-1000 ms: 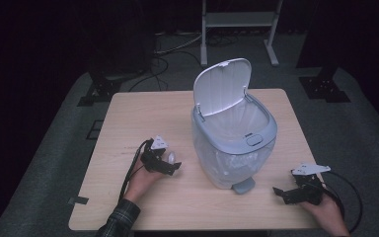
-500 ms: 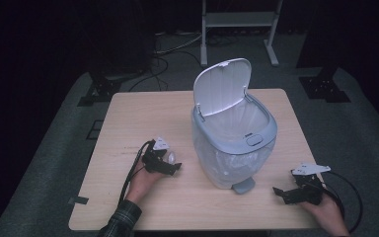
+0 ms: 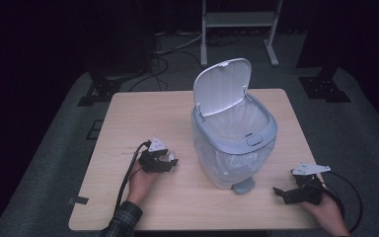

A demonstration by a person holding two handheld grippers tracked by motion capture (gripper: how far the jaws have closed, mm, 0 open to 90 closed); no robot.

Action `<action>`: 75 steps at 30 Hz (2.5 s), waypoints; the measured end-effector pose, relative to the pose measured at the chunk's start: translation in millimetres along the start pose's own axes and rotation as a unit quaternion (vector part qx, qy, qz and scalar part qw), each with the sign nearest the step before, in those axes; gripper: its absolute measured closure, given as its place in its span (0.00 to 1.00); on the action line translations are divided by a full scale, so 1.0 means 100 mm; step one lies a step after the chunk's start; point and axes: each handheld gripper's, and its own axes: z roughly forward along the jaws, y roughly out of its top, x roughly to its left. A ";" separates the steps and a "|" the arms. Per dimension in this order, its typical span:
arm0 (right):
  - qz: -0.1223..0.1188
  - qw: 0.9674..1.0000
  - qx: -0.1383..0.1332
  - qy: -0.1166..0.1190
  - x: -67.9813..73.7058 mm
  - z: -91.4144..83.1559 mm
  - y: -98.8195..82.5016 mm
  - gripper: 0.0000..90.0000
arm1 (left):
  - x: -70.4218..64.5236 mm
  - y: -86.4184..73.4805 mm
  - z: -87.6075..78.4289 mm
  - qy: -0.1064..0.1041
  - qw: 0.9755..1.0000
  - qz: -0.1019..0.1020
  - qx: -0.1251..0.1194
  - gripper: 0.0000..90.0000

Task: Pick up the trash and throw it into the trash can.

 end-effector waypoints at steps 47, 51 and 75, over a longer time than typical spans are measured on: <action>0.000 1.000 0.000 0.000 0.00 0.00 0.00 0.00 | 0.09 0.01 -0.18 -0.059 0.997 -0.021 -0.040 0.75; 0.000 1.000 0.000 0.000 0.00 0.00 0.00 0.00 | 0.08 0.04 -0.23 -0.068 0.996 -0.011 -0.049 0.75; 0.000 1.000 0.000 0.000 0.00 0.00 0.00 0.00 | 0.01 0.19 -0.53 -0.143 0.985 0.009 -0.101 0.75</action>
